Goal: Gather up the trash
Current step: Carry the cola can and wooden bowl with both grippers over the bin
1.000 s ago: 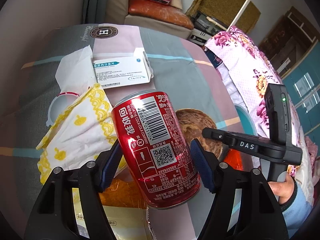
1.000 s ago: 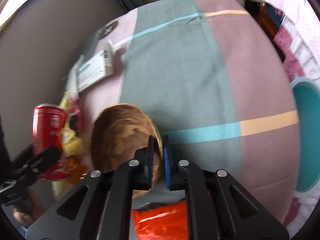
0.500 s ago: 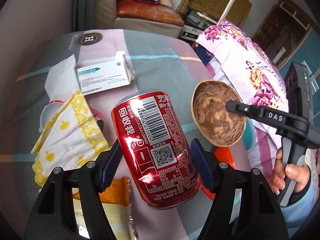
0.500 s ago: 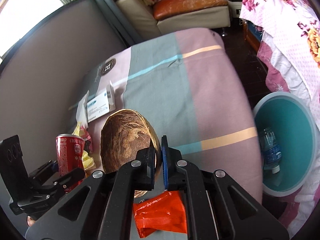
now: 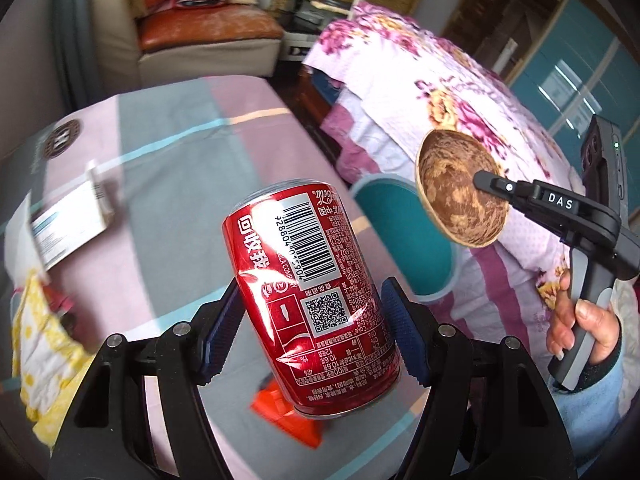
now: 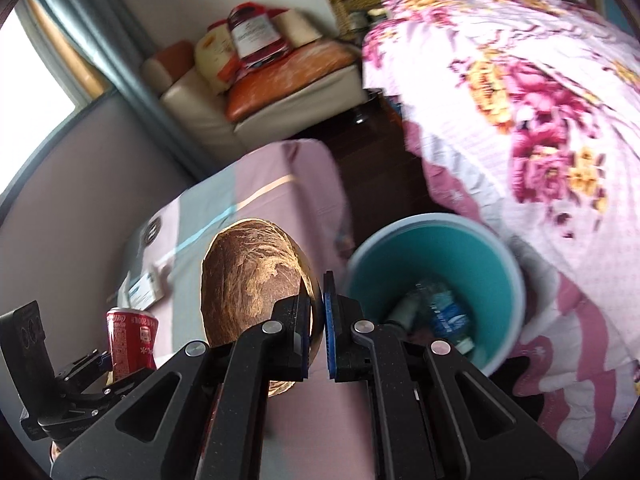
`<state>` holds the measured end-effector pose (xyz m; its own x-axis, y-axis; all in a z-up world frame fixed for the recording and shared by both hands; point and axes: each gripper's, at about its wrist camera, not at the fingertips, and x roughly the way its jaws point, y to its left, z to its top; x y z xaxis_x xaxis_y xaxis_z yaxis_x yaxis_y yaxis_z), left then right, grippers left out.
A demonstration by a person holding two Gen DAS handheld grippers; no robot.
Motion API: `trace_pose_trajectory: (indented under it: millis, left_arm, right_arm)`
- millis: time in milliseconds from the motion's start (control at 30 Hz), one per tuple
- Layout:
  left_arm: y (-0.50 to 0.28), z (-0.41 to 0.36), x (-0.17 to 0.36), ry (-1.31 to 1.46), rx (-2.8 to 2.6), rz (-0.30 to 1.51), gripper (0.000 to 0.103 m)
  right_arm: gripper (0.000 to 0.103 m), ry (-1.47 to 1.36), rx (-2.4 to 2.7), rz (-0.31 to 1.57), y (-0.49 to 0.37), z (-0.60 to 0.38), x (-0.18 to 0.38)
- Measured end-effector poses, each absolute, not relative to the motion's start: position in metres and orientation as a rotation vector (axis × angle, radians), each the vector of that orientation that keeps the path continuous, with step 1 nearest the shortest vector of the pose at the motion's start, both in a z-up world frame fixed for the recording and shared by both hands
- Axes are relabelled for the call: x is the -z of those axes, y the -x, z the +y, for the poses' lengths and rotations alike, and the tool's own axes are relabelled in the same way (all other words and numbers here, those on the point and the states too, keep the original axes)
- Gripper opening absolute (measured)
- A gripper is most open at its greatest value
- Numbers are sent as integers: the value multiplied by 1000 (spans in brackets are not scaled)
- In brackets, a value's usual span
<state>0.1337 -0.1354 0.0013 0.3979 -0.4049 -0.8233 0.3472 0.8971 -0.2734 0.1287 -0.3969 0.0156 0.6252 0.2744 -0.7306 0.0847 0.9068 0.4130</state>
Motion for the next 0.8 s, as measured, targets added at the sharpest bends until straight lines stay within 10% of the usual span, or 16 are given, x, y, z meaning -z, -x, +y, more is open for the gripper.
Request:
trace_pose_trajectory:
  millis: [800]
  left_arm:
    - [-175,-308,62,-149,588,1213,71]
  right_arm:
    - [6,-577,53,908,-112,-530,41]
